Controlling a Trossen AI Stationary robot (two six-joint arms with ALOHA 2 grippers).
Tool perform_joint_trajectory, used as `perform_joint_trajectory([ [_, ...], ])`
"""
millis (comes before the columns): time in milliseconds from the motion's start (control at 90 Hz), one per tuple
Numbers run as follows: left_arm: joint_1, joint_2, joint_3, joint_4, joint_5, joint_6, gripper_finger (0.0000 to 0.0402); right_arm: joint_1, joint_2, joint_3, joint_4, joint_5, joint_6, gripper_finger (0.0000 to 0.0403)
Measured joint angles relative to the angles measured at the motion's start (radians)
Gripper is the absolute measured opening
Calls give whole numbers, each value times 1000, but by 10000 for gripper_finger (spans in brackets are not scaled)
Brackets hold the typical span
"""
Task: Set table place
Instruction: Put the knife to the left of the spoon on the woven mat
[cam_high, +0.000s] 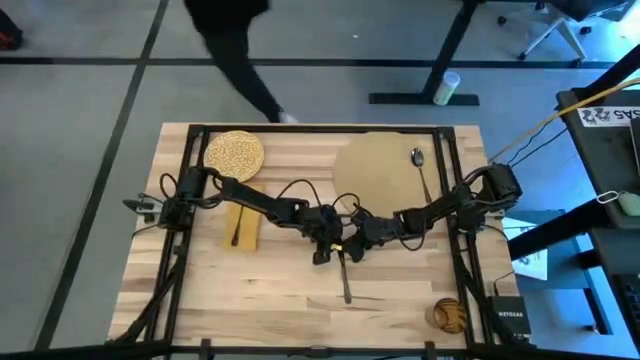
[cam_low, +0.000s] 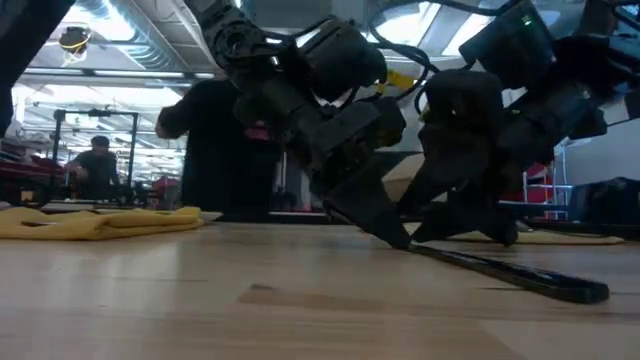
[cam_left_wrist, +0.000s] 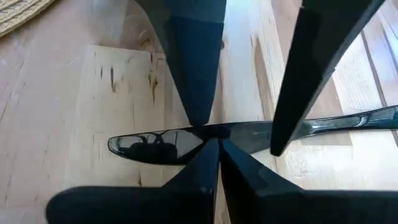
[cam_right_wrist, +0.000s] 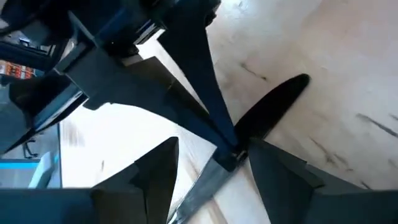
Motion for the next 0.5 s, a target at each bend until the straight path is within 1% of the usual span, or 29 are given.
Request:
perform_joint_trajectory([
  [222, 0, 0, 0, 1, 0, 0, 0, 0, -2, 3, -13, -42, 37, 188],
  [500, -1, 0, 0, 3, 1, 8, 0, 0, -2, 4, -15, -37, 56, 188],
])
